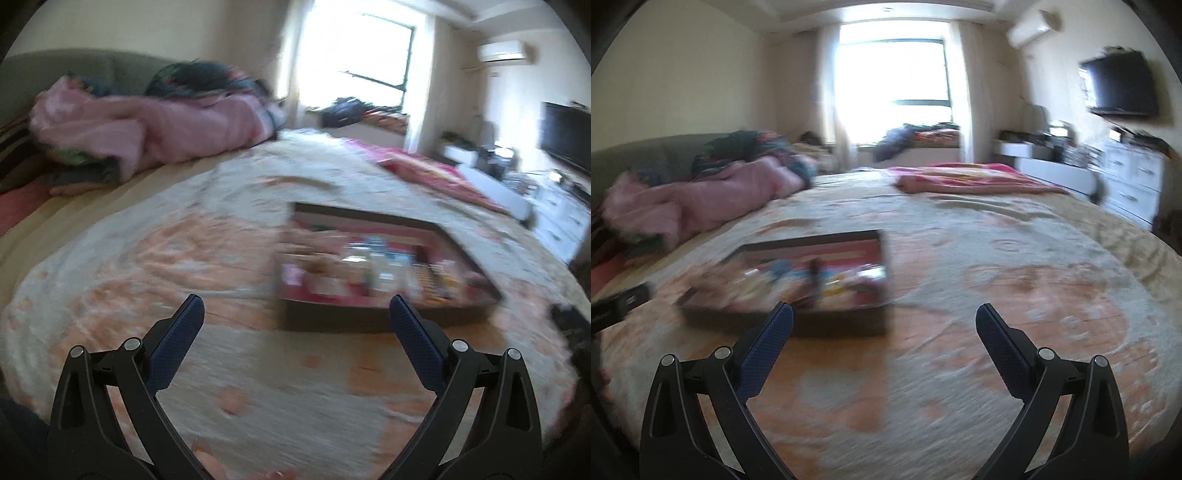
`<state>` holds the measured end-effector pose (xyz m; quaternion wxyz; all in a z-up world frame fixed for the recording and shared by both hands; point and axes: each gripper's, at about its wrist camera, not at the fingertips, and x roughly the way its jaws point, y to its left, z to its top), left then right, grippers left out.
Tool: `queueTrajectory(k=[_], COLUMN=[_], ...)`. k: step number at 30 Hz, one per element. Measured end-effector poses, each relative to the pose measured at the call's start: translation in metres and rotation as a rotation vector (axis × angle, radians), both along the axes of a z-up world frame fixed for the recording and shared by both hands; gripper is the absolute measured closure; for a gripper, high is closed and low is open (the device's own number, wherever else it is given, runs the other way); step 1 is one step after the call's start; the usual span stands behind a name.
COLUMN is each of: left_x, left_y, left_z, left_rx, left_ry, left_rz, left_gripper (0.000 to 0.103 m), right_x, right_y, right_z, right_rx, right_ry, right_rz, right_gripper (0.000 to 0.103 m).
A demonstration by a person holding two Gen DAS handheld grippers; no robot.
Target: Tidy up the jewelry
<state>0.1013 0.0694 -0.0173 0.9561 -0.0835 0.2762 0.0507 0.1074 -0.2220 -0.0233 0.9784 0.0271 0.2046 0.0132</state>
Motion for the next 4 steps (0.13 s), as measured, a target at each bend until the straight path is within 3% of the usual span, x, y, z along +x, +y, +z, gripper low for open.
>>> queueTrajectory(k=[4], left_x=[0.055], left_y=[0.067], left_z=[-0.006], left_rx=[0.013], left_ry=[0.154], left_rz=[0.181], left_gripper=[0.011], right_x=[0.07], right_y=[-0.058], right_z=[0.001], right_rx=[-0.025], right_ry=[0.169], right_rz=[-0.2], right_gripper=[0.007])
